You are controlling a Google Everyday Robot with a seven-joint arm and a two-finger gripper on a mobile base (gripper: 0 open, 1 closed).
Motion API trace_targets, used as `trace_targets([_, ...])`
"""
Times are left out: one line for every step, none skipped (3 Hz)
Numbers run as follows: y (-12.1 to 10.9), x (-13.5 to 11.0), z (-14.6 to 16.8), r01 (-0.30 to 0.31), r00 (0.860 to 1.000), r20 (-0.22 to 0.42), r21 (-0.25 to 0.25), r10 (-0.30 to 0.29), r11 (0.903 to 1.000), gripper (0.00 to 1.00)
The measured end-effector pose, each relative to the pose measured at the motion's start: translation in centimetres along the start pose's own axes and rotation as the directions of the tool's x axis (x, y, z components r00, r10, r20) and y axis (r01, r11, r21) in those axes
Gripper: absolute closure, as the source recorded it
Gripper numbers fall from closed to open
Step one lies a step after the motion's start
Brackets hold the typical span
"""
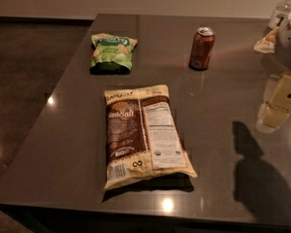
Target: Pick green rice chip bag
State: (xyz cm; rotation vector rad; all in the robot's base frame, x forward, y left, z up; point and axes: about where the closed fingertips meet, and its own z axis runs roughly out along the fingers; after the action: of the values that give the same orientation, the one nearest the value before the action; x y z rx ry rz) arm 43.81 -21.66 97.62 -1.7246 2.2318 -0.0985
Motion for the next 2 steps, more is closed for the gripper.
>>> trace_targets([0.00, 0.00, 0.00, 0.000, 1.000, 0.000, 0.000, 0.000, 1.0000, 0.00])
trace_targets([-0.47, -0.94, -0.01, -0.009, 1.000, 0.022, -0.023, 0.010, 0.9997, 0.00])
